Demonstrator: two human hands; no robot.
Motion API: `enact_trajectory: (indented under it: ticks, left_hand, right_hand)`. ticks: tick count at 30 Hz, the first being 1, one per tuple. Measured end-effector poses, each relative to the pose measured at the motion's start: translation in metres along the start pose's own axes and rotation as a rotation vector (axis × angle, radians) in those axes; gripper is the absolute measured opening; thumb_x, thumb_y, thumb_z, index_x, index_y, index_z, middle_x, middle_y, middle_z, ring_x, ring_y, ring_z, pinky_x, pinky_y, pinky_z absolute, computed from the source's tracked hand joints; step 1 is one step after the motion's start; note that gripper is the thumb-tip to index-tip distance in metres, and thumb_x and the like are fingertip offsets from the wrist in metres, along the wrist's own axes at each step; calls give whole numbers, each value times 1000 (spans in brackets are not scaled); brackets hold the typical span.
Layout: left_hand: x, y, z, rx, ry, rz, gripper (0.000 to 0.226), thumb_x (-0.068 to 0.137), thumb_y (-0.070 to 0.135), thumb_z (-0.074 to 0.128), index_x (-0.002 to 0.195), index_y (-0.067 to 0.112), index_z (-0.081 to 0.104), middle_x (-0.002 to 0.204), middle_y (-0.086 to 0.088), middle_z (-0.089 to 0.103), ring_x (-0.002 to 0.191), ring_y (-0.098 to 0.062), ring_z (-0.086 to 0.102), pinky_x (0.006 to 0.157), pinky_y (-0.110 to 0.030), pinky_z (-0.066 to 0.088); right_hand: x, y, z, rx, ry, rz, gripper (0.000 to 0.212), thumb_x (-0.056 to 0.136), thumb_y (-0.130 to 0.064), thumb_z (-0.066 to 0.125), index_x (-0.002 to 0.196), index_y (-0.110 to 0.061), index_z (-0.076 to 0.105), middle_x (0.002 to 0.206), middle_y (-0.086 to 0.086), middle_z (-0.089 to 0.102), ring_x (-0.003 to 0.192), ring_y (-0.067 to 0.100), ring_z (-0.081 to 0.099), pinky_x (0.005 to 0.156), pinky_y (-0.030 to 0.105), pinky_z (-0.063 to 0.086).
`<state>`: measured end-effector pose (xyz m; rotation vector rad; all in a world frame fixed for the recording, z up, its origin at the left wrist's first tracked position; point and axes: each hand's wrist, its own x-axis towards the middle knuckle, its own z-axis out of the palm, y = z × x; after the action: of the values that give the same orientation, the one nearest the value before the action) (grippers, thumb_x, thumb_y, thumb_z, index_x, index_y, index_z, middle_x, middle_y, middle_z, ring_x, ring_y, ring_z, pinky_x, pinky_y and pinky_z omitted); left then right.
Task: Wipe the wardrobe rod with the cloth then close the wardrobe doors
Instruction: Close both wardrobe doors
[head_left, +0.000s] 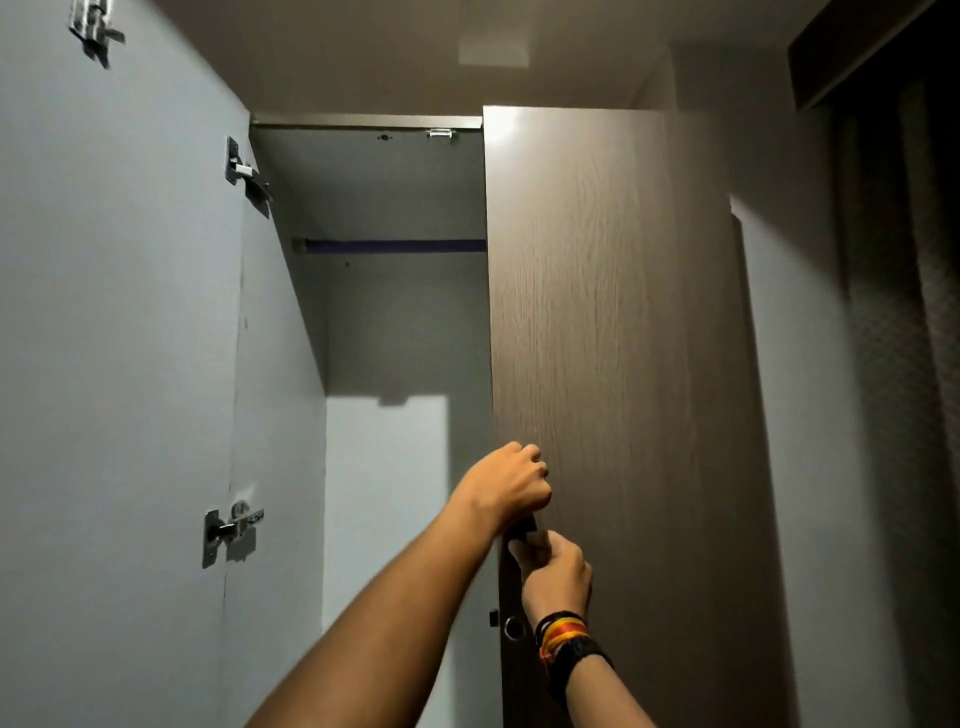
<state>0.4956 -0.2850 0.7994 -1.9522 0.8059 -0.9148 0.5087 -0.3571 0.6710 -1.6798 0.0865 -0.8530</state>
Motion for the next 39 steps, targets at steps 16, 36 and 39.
enact_trajectory:
  ticks: [16, 36, 39]
  left_hand:
    - [-52, 44, 40, -373, 270, -626, 62, 100, 21, 49, 159, 10, 30, 168, -13, 22, 156, -30, 21, 126, -45, 20]
    - [-294, -12, -78, -247, 473, -1379, 58, 110, 28, 24, 162, 4, 13, 171, -15, 4, 159, -29, 0, 128, -47, 5]
    - [-346, -13, -91, -216, 487, -1504, 59, 110, 29, 22, 162, 3, 12, 171, -14, 1, 159, -27, -2, 129, -44, 0]
  right_hand:
    - [-2, -19, -16, -577, 48, -635, 48, 95, -18, 56, 142, -12, 51, 152, 13, 46, 143, 30, 40, 109, 47, 40]
    - [-138, -247, 40, -412, -95, -1582, 59, 96, -7, 46, 154, -7, 32, 165, 15, 23, 153, 32, 19, 123, 57, 17]
    - [-181, -279, 60, -382, -158, -1708, 58, 95, -8, 44, 153, -9, 34, 164, 15, 27, 152, 32, 22, 121, 56, 21]
